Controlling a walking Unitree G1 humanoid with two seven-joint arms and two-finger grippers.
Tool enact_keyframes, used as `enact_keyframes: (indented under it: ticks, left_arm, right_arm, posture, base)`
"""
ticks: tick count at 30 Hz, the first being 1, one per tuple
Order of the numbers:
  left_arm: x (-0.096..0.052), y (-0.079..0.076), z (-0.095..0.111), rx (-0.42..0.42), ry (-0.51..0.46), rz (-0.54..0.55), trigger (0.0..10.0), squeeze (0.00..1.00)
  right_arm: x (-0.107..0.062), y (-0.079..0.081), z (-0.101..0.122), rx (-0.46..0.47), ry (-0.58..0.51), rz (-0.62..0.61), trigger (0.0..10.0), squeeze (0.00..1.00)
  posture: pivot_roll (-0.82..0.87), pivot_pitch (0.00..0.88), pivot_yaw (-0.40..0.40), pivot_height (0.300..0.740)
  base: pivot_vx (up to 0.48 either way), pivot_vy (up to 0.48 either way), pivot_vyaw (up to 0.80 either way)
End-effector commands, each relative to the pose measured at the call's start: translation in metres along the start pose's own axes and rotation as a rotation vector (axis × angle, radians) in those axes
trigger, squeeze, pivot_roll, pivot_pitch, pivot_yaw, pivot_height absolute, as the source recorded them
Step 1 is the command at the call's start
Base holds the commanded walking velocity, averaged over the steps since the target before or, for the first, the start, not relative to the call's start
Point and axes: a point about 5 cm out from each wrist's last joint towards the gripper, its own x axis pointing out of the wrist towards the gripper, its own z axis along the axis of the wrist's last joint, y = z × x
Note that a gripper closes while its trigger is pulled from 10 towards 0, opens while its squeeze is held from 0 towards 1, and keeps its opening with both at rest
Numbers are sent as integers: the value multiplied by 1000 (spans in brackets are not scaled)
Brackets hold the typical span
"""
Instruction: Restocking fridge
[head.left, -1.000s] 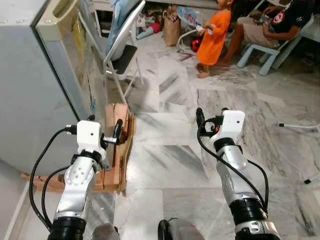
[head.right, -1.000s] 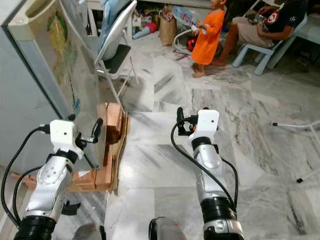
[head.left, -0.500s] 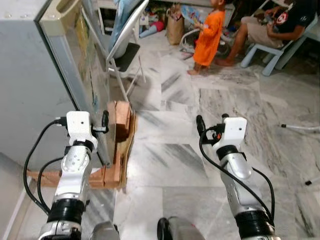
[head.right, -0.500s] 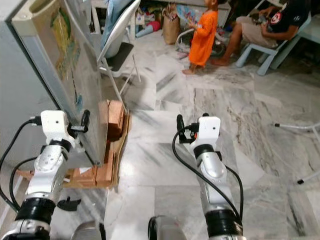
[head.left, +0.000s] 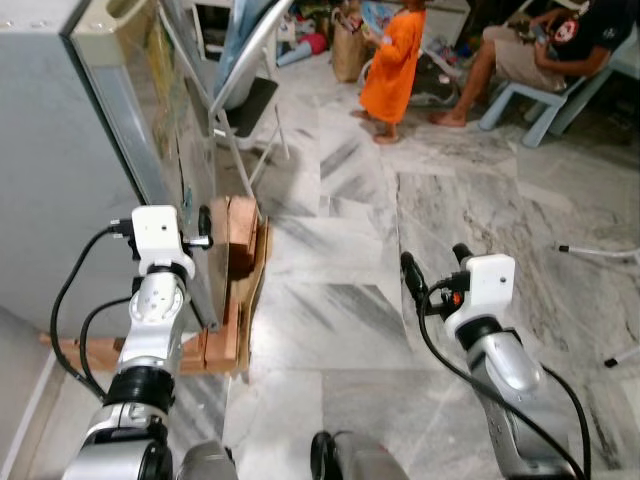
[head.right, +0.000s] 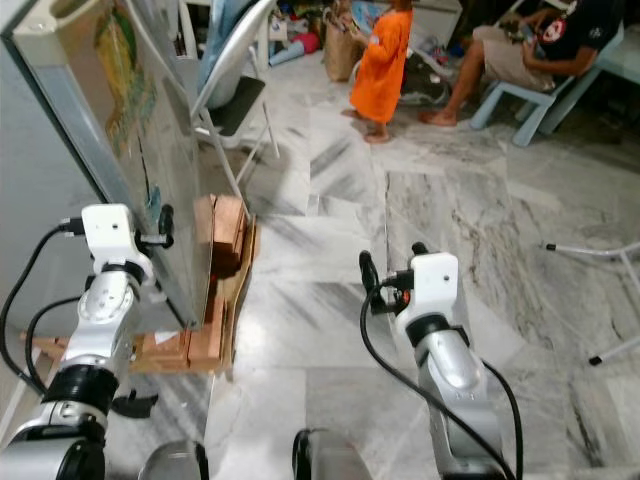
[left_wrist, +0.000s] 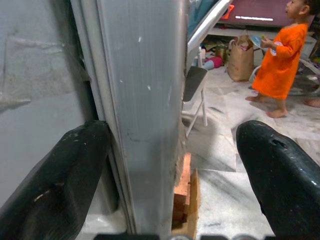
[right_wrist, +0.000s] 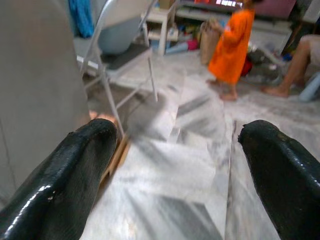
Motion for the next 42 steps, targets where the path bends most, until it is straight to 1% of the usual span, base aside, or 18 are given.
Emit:
enact_keyframes:
  ticks: [1,5,9,11,12,13,16,18,20,23,25,26,30,31,33,35,38,42]
  left_arm:
    - [6,0,8,17,-32,3,10000,0]
    - [13,-2,16,23,-57,-3,10000,0]
    - [19,-25,31,48,-114,-116,10000,0]
    - [16,-63,40,54,-155,-297,10000,0]
    - [5,-99,46,56,-186,-469,10000,0]
    - [-3,-119,50,44,-202,-569,10000,0]
    - [-18,-150,57,-1,-217,-725,10000,0]
    - [-36,-185,63,-116,-185,-868,10000,0]
    - [-48,-206,68,-172,-170,-951,10000,0]
    - [-46,-210,68,-188,-160,-935,10000,0]
    - [-41,-205,67,-160,-172,-906,10000,0]
    - [-30,-192,65,-163,-153,-832,10000,0]
    - [-16,-169,62,-144,-135,-721,10000,0]
    - [-16,-169,62,-144,-135,-721,10000,0]
    - [-12,-157,61,-138,-124,-703,10000,0]
    - [-9,-144,57,-88,-138,-647,10000,0]
    - [-7,-133,52,-66,-140,-606,10000,0]
    - [-13,-109,34,-58,-101,-552,10000,0]
  right_arm:
    - [-4,0,6,8,1,35,10000,0]
    - [-12,7,-2,30,71,148,10000,0]
    - [-17,4,-7,21,103,182,10000,0]
    - [-19,1,-9,16,122,182,10000,0]
    - [-20,0,-12,11,141,184,10000,0]
    - [-21,0,-13,10,151,188,10000,0]
    - [-21,0,-15,13,161,196,10000,0]
    - [-20,1,-14,23,149,198,10000,0]
    - [-18,2,-13,25,137,202,10000,0]
    - [-17,4,-13,16,123,212,10000,0]
    - [-18,5,-13,10,115,220,10000,0]
    - [-19,4,-15,21,115,214,10000,0]
    - [-20,4,-20,39,119,212,10000,0]
    - [-20,4,-20,39,119,212,10000,0]
    - [-18,5,-26,39,121,223,10000,0]
    - [-17,5,-28,36,117,228,10000,0]
    - [-17,5,-29,30,111,232,10000,0]
    - [-14,3,-26,21,94,210,10000,0]
  posture:
    - [-70,113,-108,740]
    - [-72,110,-110,740]
    - [-70,108,-113,740]
    - [-67,108,-117,740]
    - [-61,107,-117,740]
    - [-61,107,-117,740]
    - [-51,106,-117,740]
    - [-53,101,-111,740]
    - [-61,97,-107,740]
    - [-66,94,-103,740]
    - [-68,93,-100,740]
    - [-65,92,-98,740]
    - [-52,92,-95,740]
    - [-52,92,-95,740]
    - [-46,93,-96,740]
    - [-38,91,-101,740]
    - [-39,92,-102,740]
    - [-39,93,-102,740]
  base:
    - [0,0,0]
    - [0,0,0]
    - [0,0,0]
    - [0,0,0]
    - [0,0,0]
    - [0,0,0]
    - [0,0,0]
    - [0,0,0]
    - [0,0,0]
    - [0,0,0]
    - [0,0,0]
    - [0,0,0]
    - [0,0,0]
    - [0,0,0]
    - [0,0,0]
    - [0,0,0]
    - [0,0,0]
    - [0,-355,0]
